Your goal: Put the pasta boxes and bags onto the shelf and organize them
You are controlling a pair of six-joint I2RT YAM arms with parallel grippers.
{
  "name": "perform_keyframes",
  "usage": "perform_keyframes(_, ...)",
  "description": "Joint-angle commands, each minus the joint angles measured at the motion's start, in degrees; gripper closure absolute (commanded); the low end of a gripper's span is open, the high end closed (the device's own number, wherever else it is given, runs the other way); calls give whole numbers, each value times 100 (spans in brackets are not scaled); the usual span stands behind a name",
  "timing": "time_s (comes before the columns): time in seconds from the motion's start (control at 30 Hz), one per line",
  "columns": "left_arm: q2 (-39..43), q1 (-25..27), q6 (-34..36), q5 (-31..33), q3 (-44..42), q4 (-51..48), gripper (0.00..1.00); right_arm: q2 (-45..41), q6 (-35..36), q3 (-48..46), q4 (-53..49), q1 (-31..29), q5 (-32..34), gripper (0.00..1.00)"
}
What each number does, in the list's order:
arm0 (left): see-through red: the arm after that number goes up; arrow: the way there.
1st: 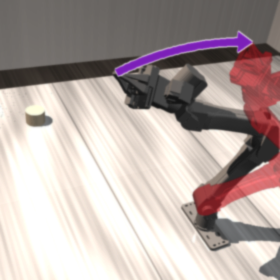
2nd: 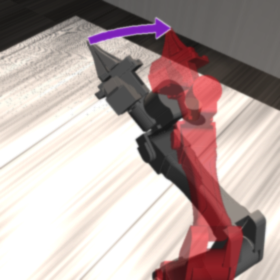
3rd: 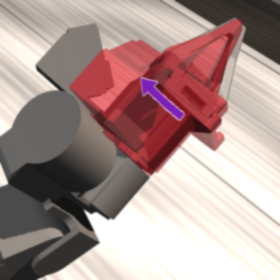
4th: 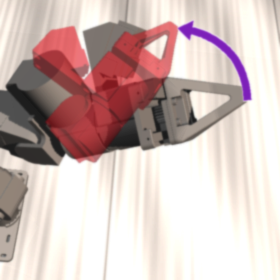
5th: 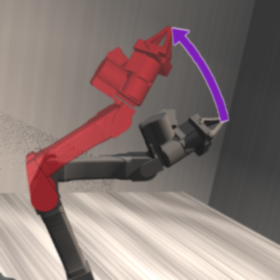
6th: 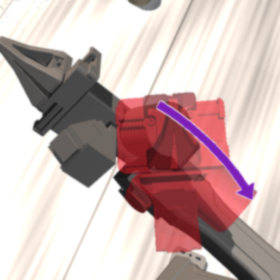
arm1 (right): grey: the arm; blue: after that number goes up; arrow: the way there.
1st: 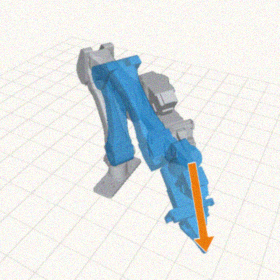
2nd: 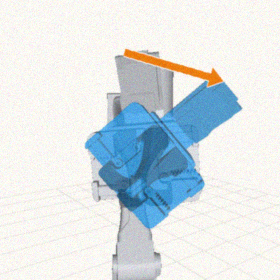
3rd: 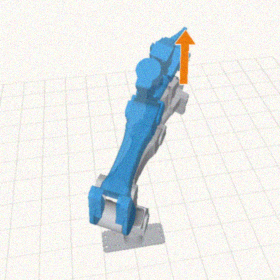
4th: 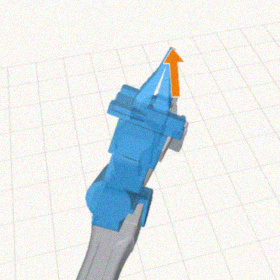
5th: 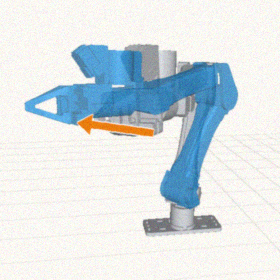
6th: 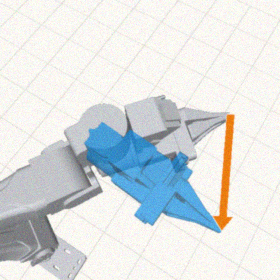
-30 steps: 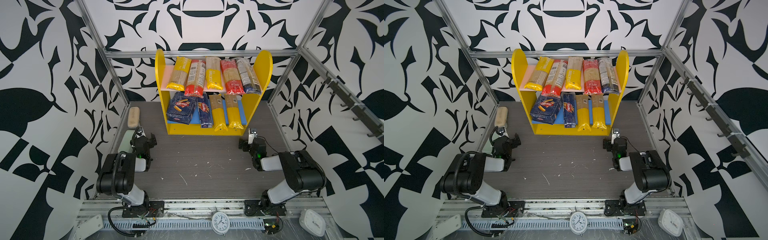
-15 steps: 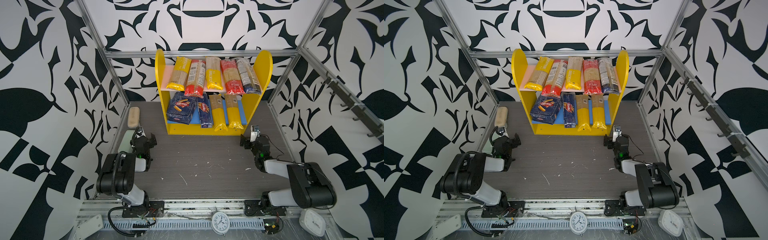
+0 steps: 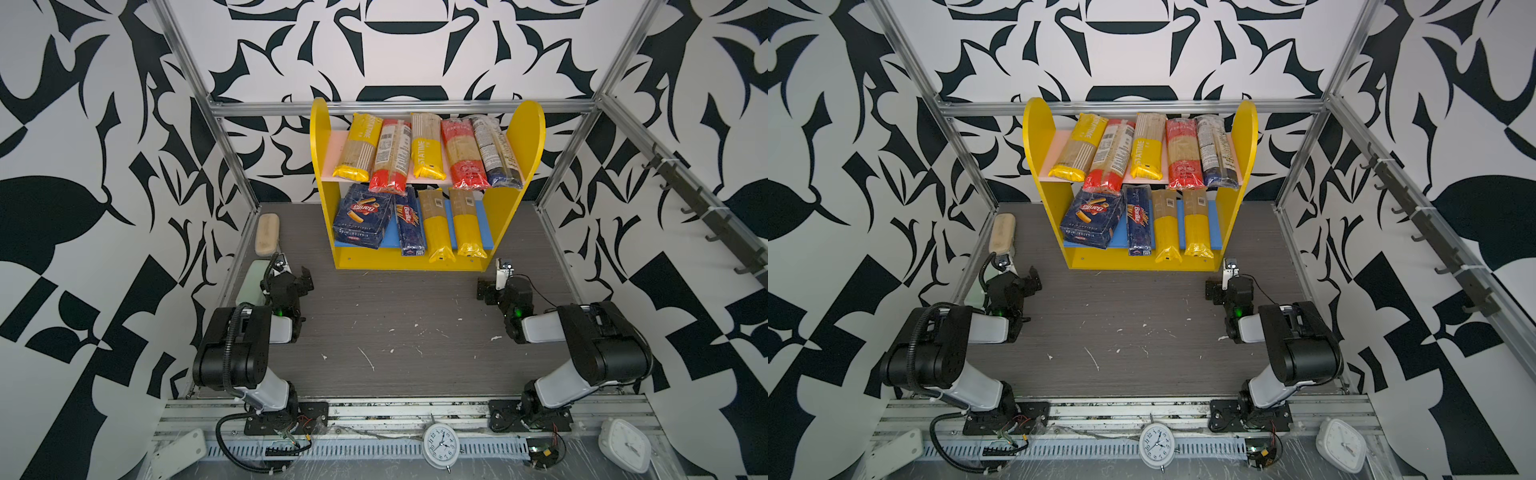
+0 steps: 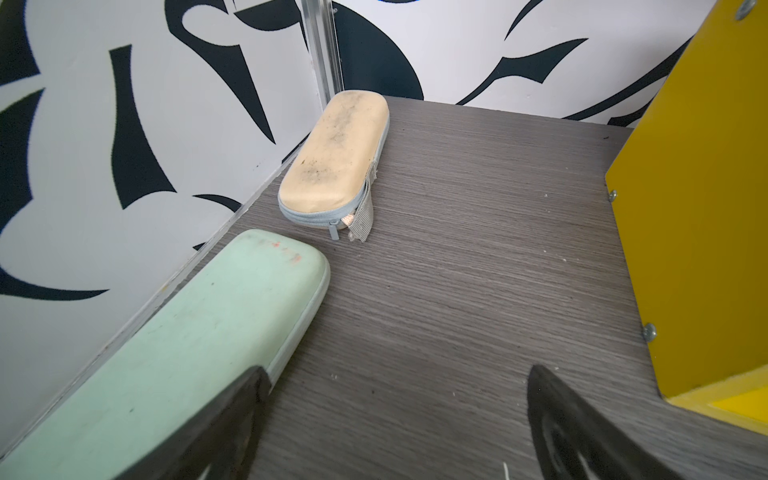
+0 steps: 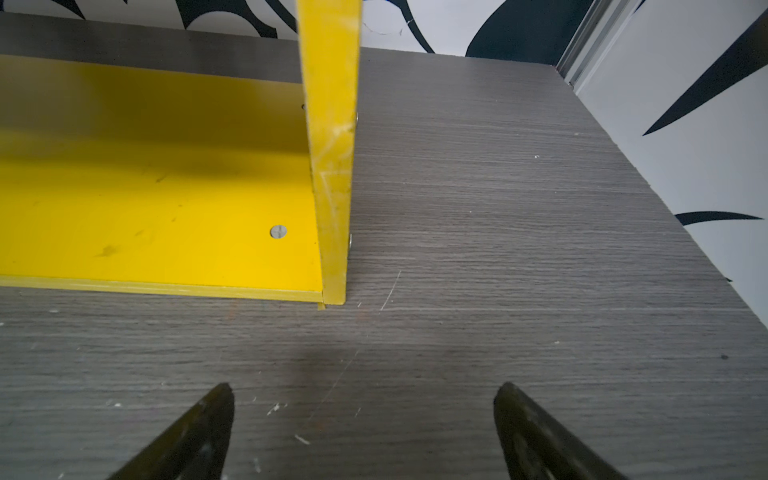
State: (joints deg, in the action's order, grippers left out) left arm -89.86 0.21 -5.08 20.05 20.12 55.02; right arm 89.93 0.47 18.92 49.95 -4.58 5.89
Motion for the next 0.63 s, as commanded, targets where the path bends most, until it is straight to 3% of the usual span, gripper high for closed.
perform_keyframes(0.0,-5,-37,-46,-32,18,127,1,-116,-22,147,184,1,105,0)
perform_keyframes(0.6,-5,-37,-45,-39,18,131,1,-119,-37,139,190,8,115,0)
